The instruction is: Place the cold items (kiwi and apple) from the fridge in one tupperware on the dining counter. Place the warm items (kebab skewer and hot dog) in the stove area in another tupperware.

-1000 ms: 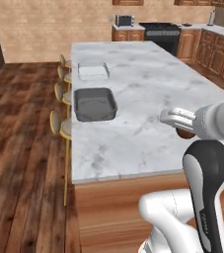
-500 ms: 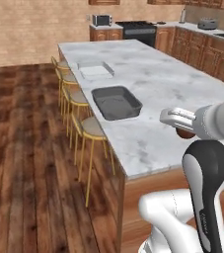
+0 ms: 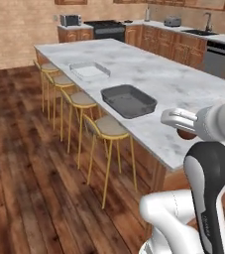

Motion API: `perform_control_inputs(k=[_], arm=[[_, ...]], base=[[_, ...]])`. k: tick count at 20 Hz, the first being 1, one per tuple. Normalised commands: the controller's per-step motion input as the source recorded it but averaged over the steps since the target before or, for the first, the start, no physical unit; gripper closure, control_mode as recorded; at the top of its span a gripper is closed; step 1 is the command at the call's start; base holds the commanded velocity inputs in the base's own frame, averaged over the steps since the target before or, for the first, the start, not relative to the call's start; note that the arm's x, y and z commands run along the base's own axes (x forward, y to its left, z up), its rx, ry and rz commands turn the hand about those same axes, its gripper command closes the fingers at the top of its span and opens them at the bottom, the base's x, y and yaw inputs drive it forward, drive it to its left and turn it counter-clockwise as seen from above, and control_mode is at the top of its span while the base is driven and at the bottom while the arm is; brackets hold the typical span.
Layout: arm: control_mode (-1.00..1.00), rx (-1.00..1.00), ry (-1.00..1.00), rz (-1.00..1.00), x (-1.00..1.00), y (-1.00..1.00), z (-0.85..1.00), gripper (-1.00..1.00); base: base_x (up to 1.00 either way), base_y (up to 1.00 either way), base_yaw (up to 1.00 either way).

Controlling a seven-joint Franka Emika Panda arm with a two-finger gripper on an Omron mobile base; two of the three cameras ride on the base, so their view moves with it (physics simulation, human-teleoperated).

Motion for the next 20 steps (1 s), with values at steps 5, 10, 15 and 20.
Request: perform_control_inputs(k=[5, 10, 15, 20], arm=[[1.00, 0.00, 0.00, 0.00, 0.00, 0.00, 0.00, 1.00], [1.00, 0.00, 0.00, 0.00, 0.00, 0.00, 0.00, 1.00], [1.00, 0.00, 0.00, 0.00, 0.00, 0.00, 0.00, 1.00], [1.00, 0.00, 0.00, 0.00, 0.00, 0.00, 0.00, 1.00]], base=[[0.79, 1.00, -0.60], [0.78, 1.00, -0.71], [0.62, 1.00, -0.67], [0.64, 1.00, -0.65]])
